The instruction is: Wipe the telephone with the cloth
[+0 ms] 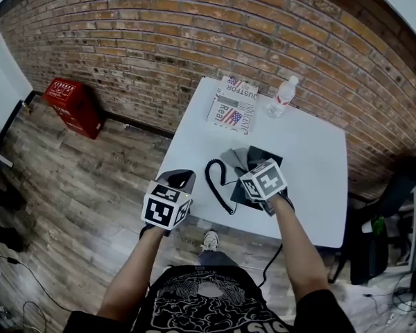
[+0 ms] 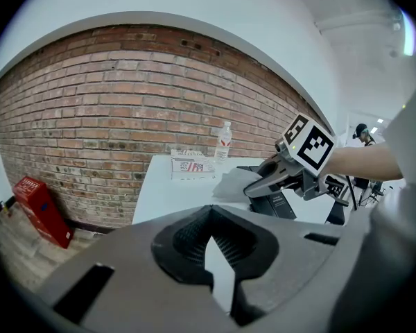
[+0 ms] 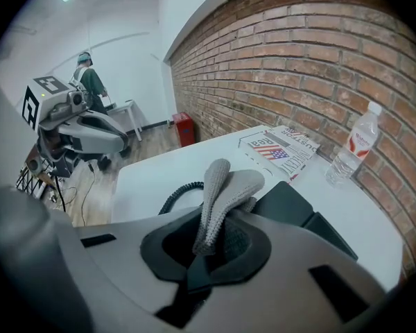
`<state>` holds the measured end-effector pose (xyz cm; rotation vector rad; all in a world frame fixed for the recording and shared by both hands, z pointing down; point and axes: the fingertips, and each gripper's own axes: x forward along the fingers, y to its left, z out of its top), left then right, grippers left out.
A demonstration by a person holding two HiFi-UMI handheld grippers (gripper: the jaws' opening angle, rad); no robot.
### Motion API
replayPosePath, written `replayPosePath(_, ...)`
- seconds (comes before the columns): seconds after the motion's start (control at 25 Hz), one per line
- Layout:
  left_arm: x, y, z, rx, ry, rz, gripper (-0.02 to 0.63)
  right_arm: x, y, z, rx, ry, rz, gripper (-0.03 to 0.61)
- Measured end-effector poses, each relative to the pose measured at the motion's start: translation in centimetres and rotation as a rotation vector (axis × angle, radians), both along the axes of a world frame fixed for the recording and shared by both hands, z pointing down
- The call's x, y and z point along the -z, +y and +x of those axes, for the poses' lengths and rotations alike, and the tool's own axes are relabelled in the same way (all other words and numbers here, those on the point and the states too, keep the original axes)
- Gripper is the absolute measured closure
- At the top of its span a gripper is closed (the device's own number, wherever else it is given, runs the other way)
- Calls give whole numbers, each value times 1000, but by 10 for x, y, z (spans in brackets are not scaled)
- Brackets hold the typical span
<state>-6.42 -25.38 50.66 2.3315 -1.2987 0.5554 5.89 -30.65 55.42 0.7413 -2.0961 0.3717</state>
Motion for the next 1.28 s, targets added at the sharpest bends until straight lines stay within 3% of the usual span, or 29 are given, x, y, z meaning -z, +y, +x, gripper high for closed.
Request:
replayPosePath(0.84, 1, 32, -2, -25, -2, -2, 607, -23, 55, -10, -81, -49, -30, 568)
replayPosePath(1.28, 1, 46, 14, -68, -1, -1, 607, -37, 95, -14, -115, -95, -68, 568)
